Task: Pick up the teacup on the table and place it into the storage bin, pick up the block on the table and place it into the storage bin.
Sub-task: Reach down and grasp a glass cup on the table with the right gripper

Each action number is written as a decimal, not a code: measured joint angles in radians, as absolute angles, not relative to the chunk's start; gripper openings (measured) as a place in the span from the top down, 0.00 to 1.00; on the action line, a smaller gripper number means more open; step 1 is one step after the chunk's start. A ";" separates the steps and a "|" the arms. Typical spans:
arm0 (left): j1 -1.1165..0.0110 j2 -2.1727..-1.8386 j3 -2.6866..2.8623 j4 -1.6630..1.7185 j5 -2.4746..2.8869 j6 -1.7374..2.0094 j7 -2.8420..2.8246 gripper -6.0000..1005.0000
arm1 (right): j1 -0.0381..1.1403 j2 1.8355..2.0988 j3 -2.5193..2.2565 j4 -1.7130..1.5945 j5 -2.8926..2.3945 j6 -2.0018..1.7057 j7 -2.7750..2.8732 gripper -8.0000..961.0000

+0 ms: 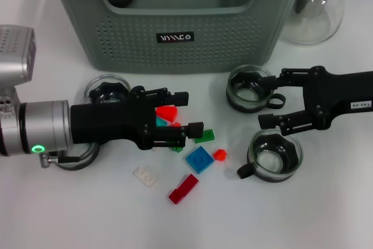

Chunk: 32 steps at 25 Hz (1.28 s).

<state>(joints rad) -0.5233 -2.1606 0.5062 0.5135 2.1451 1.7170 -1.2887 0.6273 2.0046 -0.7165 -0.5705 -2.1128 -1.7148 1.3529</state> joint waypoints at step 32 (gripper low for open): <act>-0.515 -2.160 0.513 0.512 2.148 1.697 -1.223 0.16 | 0.644 1.992 -0.747 -0.695 -2.124 -1.735 1.423 0.02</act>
